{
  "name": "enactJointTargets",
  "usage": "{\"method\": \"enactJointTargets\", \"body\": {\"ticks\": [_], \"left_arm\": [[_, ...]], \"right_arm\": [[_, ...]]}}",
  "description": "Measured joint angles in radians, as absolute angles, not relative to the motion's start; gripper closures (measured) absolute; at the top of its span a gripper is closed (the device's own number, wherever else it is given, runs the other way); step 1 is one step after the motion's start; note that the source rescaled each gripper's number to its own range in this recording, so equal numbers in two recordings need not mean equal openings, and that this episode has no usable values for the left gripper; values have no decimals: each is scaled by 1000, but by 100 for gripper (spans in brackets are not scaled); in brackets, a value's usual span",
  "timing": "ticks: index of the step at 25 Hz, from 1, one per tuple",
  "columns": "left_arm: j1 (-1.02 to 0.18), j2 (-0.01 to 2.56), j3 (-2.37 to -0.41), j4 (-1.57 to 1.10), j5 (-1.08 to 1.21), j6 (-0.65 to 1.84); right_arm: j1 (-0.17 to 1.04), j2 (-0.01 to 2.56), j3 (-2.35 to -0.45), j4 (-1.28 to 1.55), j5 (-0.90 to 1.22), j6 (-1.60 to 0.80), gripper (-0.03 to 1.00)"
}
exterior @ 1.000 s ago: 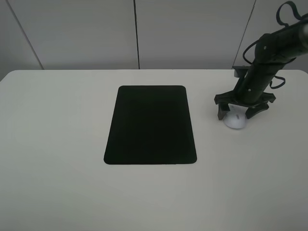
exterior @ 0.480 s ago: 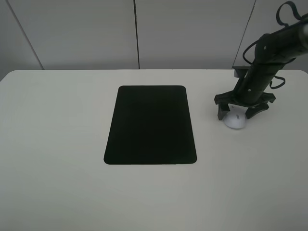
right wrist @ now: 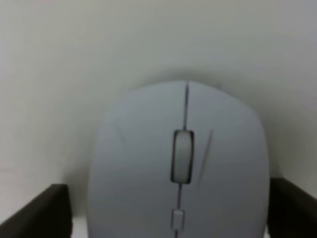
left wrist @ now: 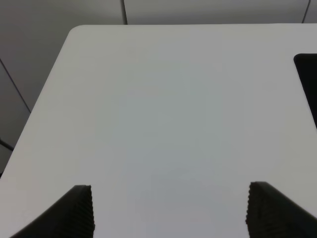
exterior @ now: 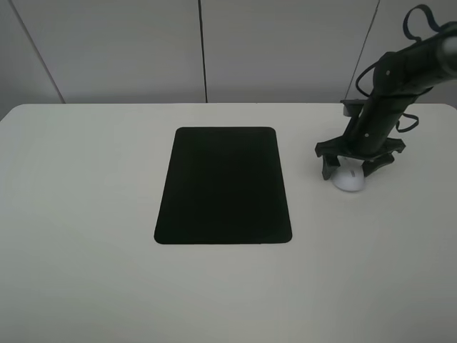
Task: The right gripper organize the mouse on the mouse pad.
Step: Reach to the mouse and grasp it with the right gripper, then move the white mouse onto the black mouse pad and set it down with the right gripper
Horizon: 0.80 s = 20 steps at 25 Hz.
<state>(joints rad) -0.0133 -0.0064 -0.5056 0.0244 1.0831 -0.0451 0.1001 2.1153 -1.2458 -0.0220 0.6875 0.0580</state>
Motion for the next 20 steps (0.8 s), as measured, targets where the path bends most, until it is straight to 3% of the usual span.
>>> {"method": "enactJointTargets", "body": {"ticks": [1, 2, 20], "left_arm": [[-13, -6, -506, 24, 1083, -45], [-13, -6, -506, 24, 1083, -45], [-13, -6, -506, 24, 1083, -45]], "right_arm": [[100, 2115, -1246, -22, 688, 58, 64], [100, 2115, -1246, -22, 691, 59, 96], [100, 2115, -1246, -23, 699, 63, 97]]}}
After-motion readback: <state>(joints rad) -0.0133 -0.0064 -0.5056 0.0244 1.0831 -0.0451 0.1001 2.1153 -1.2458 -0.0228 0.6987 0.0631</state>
